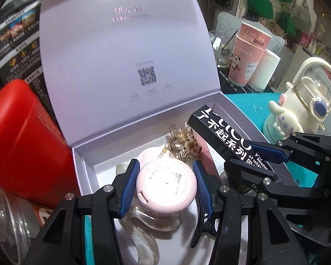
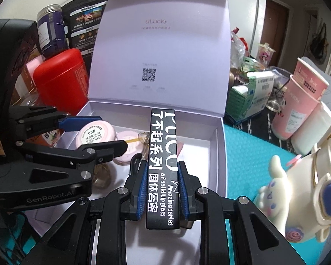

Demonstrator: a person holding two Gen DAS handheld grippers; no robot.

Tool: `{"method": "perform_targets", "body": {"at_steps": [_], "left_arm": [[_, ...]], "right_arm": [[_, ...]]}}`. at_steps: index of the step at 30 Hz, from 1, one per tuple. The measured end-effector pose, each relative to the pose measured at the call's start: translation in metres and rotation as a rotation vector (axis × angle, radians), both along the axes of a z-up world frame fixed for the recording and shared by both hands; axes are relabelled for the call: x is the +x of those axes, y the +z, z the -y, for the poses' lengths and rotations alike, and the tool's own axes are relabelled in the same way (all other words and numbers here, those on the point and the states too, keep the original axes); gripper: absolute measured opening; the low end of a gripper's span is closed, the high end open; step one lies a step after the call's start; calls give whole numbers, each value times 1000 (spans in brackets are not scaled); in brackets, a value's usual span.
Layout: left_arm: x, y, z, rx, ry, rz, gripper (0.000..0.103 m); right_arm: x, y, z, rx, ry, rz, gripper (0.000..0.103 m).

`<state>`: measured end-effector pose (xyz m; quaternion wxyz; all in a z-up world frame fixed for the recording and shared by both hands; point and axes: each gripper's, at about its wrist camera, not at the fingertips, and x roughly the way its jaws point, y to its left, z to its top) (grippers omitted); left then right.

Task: Organize rigid objects
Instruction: 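Open left tool releasing the pink compact while right tool releases the FUCO box in the box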

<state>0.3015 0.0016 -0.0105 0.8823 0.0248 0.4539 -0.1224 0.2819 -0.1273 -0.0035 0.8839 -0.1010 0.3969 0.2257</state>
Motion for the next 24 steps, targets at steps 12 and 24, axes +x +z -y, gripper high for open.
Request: {"method": "perform_targets", "body": {"at_steps": [12, 24], "left_arm": [[19, -24, 1, 9, 43, -100, 50], [26, -26, 14, 60, 72, -132, 50]], "right_arm": [[9, -13, 3, 24, -18, -58, 25], [6, -8, 5, 6, -35, -45, 36]]}}
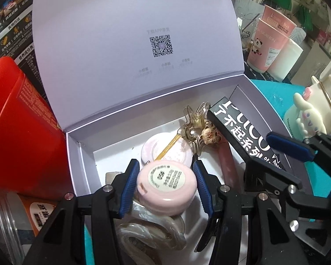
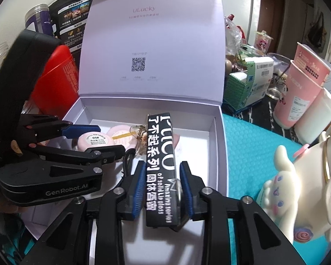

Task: Organize rigid objects
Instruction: 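Open left tool releasing the pink compact while right tool releases the FUCO box in the box, then withdraw both open tools from the box back over the mat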

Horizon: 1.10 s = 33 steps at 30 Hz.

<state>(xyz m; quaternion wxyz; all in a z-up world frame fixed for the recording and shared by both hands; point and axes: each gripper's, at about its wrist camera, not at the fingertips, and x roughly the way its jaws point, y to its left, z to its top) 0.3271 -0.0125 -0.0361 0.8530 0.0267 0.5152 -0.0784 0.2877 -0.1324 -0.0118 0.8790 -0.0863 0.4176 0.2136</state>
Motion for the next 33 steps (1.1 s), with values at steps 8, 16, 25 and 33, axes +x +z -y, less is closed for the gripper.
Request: {"method": "perform_targets", "body": {"at_steps": [8, 16, 25, 33], "left_arm": [[-13, 8, 3, 8, 9, 16, 79], [-29, 18, 5, 21, 23, 31, 84], [-41, 43, 9, 11, 24, 91, 99], [-59, 79, 6, 12, 33, 164, 99]], "right_arm": [[-6, 12, 5, -30, -28, 24, 44], [-20, 24, 14, -46, -42, 46, 51], [-35, 43, 22, -48, -59, 71, 58], [-55, 69, 29, -34, -82, 117, 61]]}}
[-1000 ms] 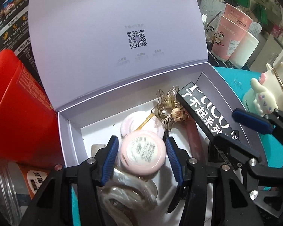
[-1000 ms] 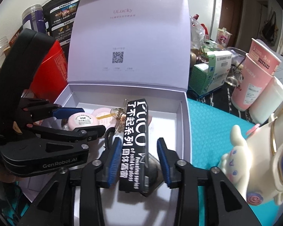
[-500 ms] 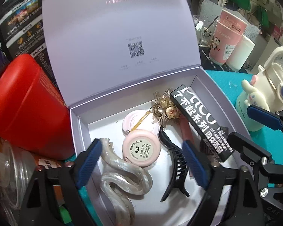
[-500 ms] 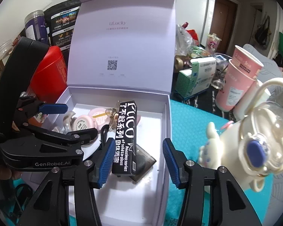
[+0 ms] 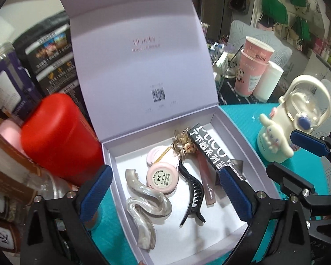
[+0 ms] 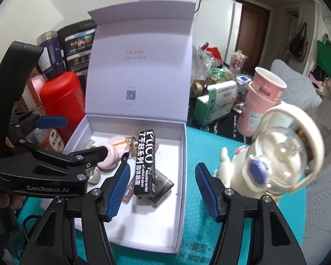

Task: Organize rigid objects
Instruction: 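Withdraw both open tools from the box back over the mat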

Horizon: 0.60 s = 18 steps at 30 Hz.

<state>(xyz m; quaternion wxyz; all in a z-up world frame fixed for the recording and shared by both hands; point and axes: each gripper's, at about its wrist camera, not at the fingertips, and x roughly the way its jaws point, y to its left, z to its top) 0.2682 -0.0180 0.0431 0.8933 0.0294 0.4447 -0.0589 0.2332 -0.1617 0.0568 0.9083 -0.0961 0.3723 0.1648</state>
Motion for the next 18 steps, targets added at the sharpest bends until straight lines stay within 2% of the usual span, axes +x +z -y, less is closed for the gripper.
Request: {"method": "perform_targets", "body": {"at_steps": [6, 18], "left_arm": [[-22, 30, -3, 5, -7, 64, 99], [-69, 66, -7, -10, -10, 172, 99]], "right_arm": [[-17, 24, 3, 9, -4, 51, 62], [-61, 57, 5, 20, -1, 146, 62]]}}
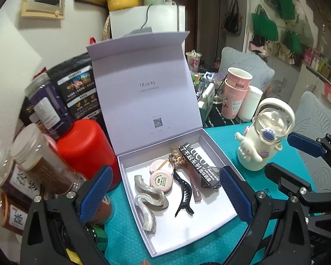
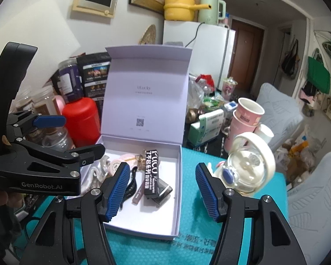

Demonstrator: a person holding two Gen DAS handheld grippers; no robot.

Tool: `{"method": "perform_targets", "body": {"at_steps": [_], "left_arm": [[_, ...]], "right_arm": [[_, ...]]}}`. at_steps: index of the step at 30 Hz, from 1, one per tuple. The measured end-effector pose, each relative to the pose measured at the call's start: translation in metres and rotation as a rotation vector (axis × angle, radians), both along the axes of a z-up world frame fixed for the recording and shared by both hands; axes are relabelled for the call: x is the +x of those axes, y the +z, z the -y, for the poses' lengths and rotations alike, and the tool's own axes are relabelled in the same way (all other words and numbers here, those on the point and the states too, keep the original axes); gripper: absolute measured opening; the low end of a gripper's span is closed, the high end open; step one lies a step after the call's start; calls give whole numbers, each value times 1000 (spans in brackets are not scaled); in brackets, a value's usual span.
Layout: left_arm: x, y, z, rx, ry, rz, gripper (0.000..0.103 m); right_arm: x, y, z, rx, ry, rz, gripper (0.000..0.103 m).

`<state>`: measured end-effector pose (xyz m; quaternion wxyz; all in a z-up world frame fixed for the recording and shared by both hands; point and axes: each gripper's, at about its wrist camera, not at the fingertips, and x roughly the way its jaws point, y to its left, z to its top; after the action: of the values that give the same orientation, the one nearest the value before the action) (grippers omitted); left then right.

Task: Organize rigid objects
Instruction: 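Withdraw both open tools from the box back over the mat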

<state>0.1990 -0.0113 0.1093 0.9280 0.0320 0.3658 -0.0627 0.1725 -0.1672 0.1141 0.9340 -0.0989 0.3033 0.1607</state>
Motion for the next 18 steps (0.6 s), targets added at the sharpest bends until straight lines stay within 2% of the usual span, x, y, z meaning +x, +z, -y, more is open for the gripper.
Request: {"method": "perform_targets", "body": {"at_steps": [9, 18], "left_arm": [[-42, 10, -4, 6, 8, 45, 99], [-85, -2, -2, -3, 0, 52, 99]], "right_arm": [[-38, 12, 5, 24, -4, 38, 65], [-74, 5, 12, 34, -41, 42, 68]]}}
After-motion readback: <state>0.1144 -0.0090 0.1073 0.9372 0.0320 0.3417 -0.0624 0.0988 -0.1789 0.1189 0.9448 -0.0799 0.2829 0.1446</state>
